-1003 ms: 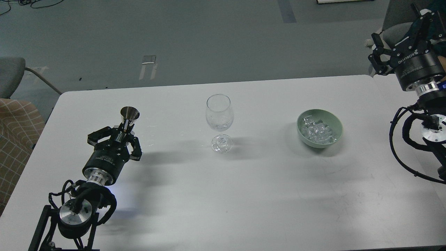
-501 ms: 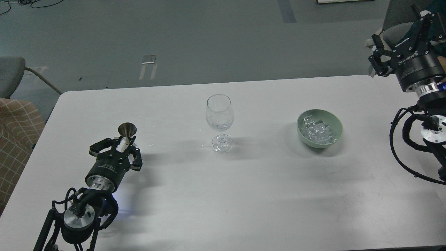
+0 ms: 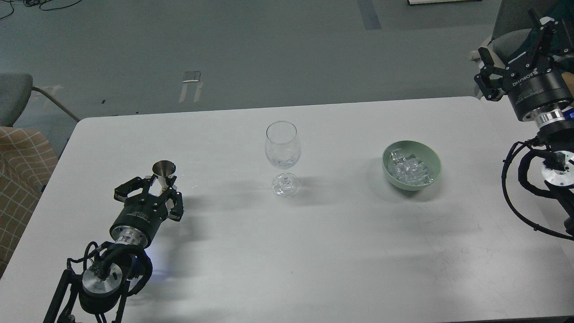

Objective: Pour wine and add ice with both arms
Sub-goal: 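Carry the jigger back and set it upright on the table, then open the left gripper and withdraw it from the jigger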

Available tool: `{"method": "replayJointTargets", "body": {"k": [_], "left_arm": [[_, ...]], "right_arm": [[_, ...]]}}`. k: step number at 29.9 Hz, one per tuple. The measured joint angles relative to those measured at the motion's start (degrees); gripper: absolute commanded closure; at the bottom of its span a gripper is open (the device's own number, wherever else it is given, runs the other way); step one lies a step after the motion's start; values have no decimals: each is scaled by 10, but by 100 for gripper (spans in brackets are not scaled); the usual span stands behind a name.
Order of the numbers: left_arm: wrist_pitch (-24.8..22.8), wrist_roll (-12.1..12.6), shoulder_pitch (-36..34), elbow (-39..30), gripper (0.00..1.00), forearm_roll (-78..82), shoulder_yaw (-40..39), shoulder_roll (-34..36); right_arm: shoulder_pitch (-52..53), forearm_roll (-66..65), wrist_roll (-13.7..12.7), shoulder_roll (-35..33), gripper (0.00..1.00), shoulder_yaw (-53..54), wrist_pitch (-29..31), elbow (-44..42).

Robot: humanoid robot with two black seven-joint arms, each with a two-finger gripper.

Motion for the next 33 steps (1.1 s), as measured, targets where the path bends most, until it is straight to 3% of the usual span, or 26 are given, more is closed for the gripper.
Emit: {"method": "replayJointTargets", "body": {"k": [4, 13, 19, 23, 27, 33], "left_arm": [[0, 0, -2, 0, 52, -1, 0, 0], [2, 2, -4, 0, 41, -1, 0, 0], [2, 4, -4, 0, 20, -4, 0, 0], [2, 5, -1, 0, 16, -5, 0, 0], [2, 6, 2, 0, 4, -5, -2, 0], [0, 6, 20, 0, 3, -5, -9, 0]], "right_arm": [[0, 0, 0, 1, 0, 0, 0, 0], [0, 0, 0, 1, 0, 0, 0, 0], [0, 0, 0, 1, 0, 1, 0, 0], [0, 0, 0, 1, 0, 1, 0, 0], [0, 0, 0, 2, 0, 1, 0, 0], [0, 0, 0, 2, 0, 1, 0, 0]]}}
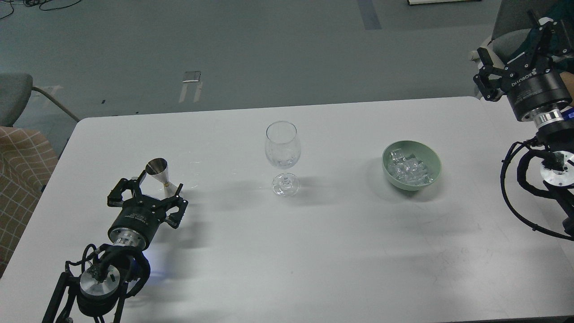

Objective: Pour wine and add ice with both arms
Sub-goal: 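Open the left gripper and withdraw it from the jigger, then reach the right gripper into the green bowl of ice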

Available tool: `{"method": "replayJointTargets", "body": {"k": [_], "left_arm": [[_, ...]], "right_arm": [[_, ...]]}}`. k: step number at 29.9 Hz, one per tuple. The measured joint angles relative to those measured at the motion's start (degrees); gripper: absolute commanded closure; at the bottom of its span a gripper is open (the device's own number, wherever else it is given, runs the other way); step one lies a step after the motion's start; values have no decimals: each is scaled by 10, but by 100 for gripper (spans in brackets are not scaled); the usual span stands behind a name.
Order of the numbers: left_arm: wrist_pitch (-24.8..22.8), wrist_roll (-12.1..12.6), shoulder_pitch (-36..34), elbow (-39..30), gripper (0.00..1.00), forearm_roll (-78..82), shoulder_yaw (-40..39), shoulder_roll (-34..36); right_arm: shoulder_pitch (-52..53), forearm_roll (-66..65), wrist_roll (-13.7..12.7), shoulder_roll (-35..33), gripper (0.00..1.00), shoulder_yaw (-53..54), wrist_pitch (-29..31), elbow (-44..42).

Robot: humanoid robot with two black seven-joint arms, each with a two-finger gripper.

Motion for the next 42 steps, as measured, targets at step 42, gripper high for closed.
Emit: {"method": "replayJointTargets", "body": {"k": [42], "left_arm": [[-84, -40, -94, -75, 2, 116, -110, 210]], "right_arm": [[-96, -809, -4, -159, 0, -30, -81, 197]]}}
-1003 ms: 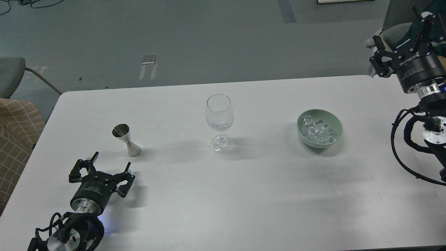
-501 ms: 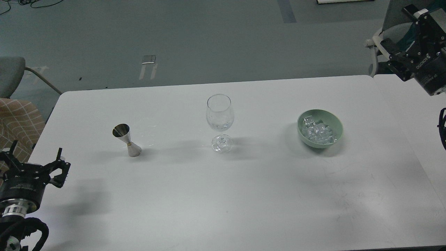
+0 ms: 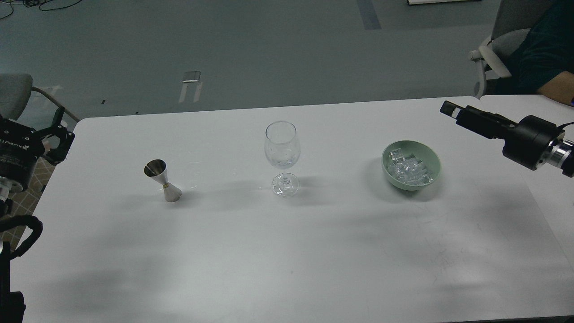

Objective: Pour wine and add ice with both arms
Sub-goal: 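Reach the right gripper into the green bowl of ice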

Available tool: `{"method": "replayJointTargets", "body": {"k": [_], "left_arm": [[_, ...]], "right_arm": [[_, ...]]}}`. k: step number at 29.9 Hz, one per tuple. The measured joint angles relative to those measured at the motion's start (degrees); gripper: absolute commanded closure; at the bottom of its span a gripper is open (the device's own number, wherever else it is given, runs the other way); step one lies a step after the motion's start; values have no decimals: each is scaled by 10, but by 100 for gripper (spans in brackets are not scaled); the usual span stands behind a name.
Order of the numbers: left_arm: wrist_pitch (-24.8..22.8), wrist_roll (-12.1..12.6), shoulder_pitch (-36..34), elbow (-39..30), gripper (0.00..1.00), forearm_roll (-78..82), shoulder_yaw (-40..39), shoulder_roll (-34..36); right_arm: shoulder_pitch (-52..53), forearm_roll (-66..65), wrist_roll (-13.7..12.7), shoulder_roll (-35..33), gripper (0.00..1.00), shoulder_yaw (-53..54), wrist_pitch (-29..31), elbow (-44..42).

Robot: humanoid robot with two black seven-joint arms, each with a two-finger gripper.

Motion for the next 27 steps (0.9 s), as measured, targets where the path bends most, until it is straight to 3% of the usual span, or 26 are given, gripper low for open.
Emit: {"method": "replayJointTargets", "body": {"k": [10, 24, 27], "left_arm": [[1, -1, -125, 12, 2, 106, 81, 11], [-1, -6, -164, 25, 2, 154, 86, 14], [-3, -7, -171, 26, 2, 162, 90, 14]], "right_arm": [[13, -154, 1, 38, 0, -51, 0, -41], [78, -222, -2, 77, 0, -127, 4, -98], [86, -222, -2, 93, 4, -132, 5, -116]]}}
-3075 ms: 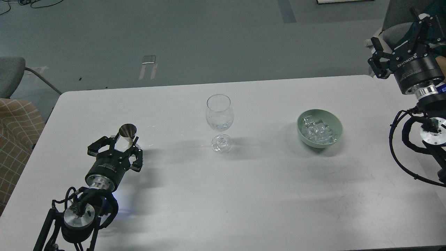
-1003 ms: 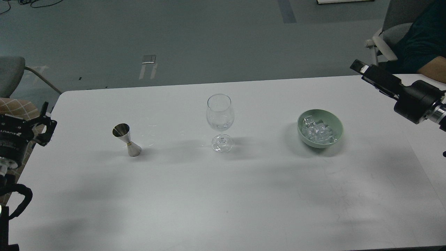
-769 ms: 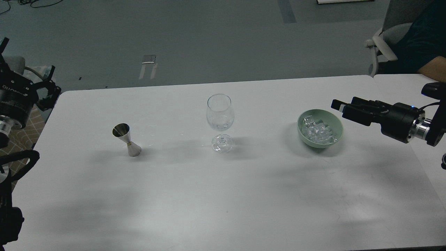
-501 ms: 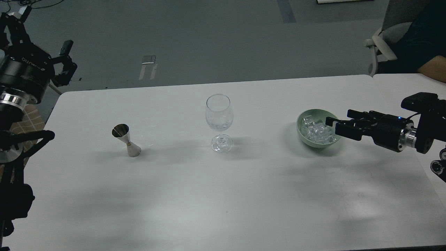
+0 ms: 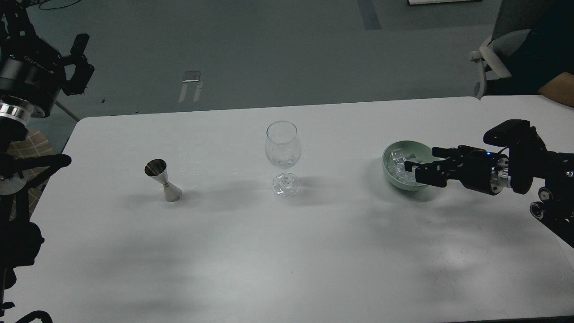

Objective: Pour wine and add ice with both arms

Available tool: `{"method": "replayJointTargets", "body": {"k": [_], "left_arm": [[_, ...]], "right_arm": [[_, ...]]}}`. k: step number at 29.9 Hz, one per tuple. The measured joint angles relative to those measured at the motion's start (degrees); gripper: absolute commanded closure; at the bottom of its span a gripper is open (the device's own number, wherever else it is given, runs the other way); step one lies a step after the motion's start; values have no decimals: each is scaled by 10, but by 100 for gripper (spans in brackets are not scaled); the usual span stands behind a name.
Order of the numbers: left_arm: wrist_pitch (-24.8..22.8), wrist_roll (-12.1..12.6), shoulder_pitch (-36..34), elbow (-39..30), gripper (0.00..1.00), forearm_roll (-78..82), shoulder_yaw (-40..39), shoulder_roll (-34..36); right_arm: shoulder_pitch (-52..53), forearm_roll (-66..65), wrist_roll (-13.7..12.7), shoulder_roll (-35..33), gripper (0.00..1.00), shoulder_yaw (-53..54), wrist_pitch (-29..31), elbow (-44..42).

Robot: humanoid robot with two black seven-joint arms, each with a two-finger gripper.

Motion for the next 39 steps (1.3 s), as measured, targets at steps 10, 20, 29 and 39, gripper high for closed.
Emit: {"method": "replayJointTargets", "body": {"k": [10, 20, 29, 39], "left_arm": [[-1, 0, -2, 0, 2, 2, 16, 2], [0, 0, 0, 0, 2, 3, 17, 1], [0, 0, 1, -2, 2, 3, 17, 1], [0, 0, 3, -2, 2, 3, 17, 1]], "right_arm": [[35, -2, -1, 23, 37, -57, 1, -45], [41, -2, -1, 26, 37, -64, 1, -53], [41, -2, -1, 33, 39, -65, 1, -67], [41, -2, 0, 41, 58, -65, -1, -76]]}}
